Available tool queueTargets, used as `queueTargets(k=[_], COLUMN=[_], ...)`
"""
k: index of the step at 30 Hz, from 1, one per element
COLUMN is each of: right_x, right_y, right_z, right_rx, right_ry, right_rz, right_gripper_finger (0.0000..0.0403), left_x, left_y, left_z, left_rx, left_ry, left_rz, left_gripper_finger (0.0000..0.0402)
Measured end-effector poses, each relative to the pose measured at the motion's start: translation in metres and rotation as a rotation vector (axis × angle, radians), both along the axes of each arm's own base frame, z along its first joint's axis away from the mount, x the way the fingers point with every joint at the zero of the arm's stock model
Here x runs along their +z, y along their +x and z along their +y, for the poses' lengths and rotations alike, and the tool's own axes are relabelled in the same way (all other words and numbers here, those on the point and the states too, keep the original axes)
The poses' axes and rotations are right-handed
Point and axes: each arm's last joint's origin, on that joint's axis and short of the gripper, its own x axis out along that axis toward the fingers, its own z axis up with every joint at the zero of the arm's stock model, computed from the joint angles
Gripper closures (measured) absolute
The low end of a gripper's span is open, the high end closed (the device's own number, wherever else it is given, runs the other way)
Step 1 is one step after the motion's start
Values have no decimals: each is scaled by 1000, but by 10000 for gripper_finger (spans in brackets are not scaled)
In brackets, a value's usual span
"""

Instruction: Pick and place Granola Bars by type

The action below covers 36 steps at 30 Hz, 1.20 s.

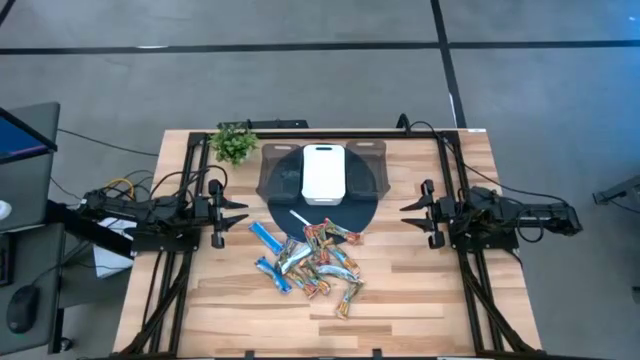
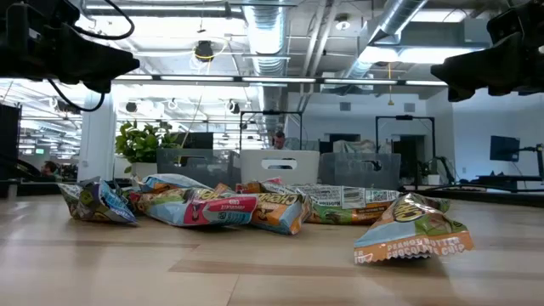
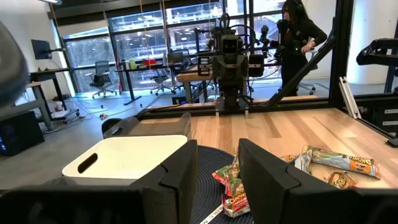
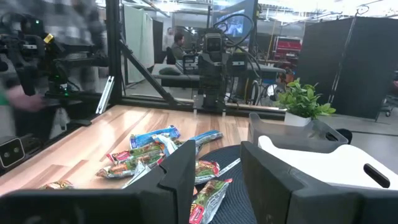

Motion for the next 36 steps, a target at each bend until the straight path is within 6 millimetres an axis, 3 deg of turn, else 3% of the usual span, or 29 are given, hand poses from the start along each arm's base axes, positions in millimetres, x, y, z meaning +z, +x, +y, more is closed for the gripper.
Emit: queueTargets(k=[24, 31, 36], right_x=[0, 0, 0], right_y=[0, 0, 0], right_z=[0, 0, 0], right_rx=[0, 0, 0], right_ry=[0, 0, 0], right_rz=[0, 0, 0], right_gripper_finger=[280, 280, 280], left_x=[1, 0, -1], left_y=[0, 0, 1], left_z=[1, 1, 1], left_rx=[26, 3, 26], left_ry=[-5, -312, -440], left_rz=[-11, -41, -47], left_gripper_finger=[290, 290, 290])
